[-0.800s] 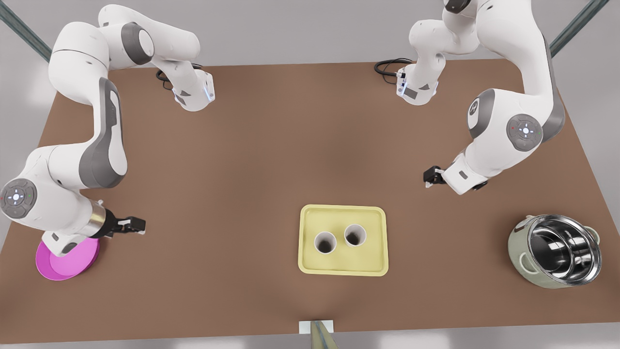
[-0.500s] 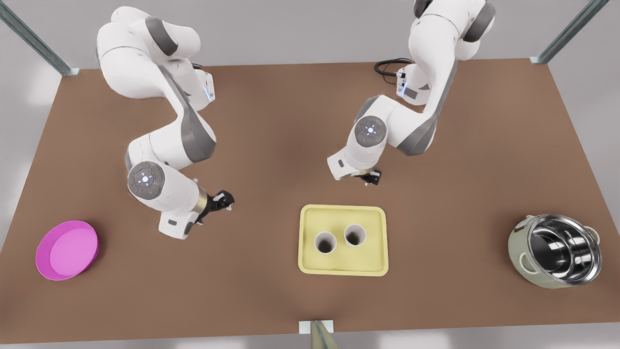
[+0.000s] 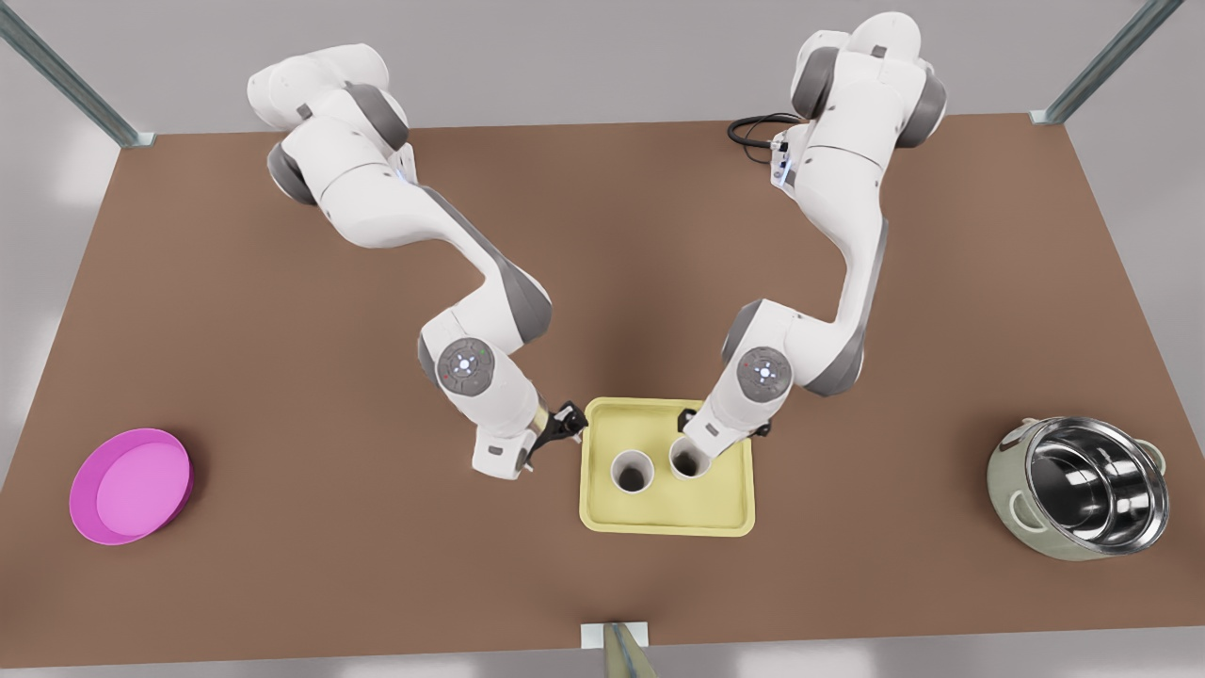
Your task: Use the left arm to pick up the white IKEA cup from the tray and place it on the middle-left position; use the right arm to pick up the white IKEA cup from the tray and place it on the middle-right position
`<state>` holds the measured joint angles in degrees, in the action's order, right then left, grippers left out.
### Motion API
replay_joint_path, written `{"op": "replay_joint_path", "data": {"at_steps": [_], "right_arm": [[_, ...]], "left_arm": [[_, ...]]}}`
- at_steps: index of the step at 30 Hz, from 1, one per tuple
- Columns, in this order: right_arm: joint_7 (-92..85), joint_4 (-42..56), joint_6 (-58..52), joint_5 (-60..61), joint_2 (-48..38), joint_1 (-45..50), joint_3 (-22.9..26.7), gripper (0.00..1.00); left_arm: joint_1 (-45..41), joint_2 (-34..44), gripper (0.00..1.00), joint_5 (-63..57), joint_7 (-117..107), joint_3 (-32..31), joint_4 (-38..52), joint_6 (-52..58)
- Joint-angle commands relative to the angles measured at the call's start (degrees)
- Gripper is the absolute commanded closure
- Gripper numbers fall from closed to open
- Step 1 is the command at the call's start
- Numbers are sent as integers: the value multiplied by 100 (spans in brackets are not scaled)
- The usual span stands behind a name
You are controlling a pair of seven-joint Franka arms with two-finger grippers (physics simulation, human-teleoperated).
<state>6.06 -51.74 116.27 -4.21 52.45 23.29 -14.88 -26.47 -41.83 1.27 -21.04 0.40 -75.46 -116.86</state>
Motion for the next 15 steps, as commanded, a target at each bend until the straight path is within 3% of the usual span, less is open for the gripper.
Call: {"op": "replay_joint_path", "data": {"at_steps": [1, 7, 15], "right_arm": [[703, 128, 1161, -1, 274, 246, 134, 1], [545, 287, 1575, -10, 714, 483, 556, 1], [870, 331, 2647, -1, 1153, 905, 573, 3]], "left_arm": [[1, -124, 0, 31, -453, -22, 5, -443], [10, -423, 0, 40, -488, -14, 233, -944], [115, -590, 0, 31, -225, 13, 286, -944]]}}
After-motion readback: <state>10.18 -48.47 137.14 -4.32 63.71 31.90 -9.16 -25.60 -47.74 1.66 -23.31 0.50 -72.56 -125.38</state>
